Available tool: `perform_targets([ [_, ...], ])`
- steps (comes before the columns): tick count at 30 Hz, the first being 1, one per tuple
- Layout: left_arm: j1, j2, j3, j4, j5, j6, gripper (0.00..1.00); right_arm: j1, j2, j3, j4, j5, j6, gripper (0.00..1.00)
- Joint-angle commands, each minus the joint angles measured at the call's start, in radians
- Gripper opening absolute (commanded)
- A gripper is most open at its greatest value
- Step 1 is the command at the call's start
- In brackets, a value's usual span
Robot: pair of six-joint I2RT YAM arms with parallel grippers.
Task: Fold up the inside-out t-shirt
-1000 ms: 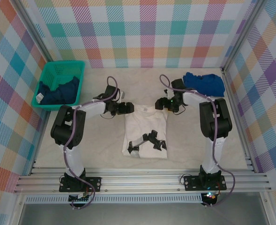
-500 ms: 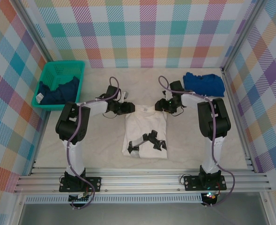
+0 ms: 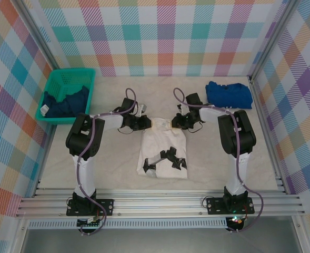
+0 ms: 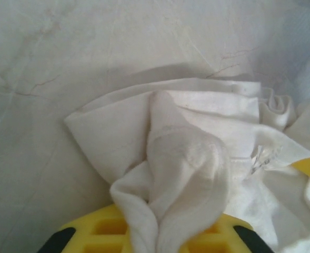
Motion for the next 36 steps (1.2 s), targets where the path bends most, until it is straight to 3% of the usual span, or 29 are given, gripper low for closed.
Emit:
perform_targets([
  [1, -0.006, 0.020, 0.031, -0.012, 0.003, 0.006, 0.06, -0.007, 0.008, 0.027, 0.027, 0.007, -0.013, 0.13],
  [3, 0.006, 0.002, 0.043, -0.006, -0.007, 0.000, 0.00, -0.015, -0.012, 0.030, 0.045, 0.015, -0.014, 0.07],
  [6, 0.015, -0.019, 0.071, 0.004, -0.021, -0.008, 0.00, -0.021, -0.042, 0.054, 0.073, 0.018, -0.011, 0.00],
  [11, 0.032, -0.052, 0.171, 0.007, -0.058, -0.023, 0.00, -0.023, -0.073, 0.176, 0.078, 0.013, -0.013, 0.00],
  [19, 0.065, -0.067, 0.581, -0.182, -0.086, 0.030, 0.00, -0.038, -0.078, 0.560, -0.034, 0.015, -0.086, 0.00],
  [23, 0.066, -0.098, 0.684, -0.221, -0.076, 0.073, 0.00, -0.038, -0.124, 0.620, -0.024, -0.006, -0.145, 0.00],
  [28, 0.065, -0.175, 0.518, -0.145, -0.007, 0.077, 0.00, -0.037, -0.228, 0.428, 0.086, -0.064, -0.178, 0.00],
  [36, -0.002, -0.408, 0.001, 0.055, 0.045, -0.001, 0.00, 0.002, -0.517, -0.143, 0.260, -0.107, -0.100, 0.00],
])
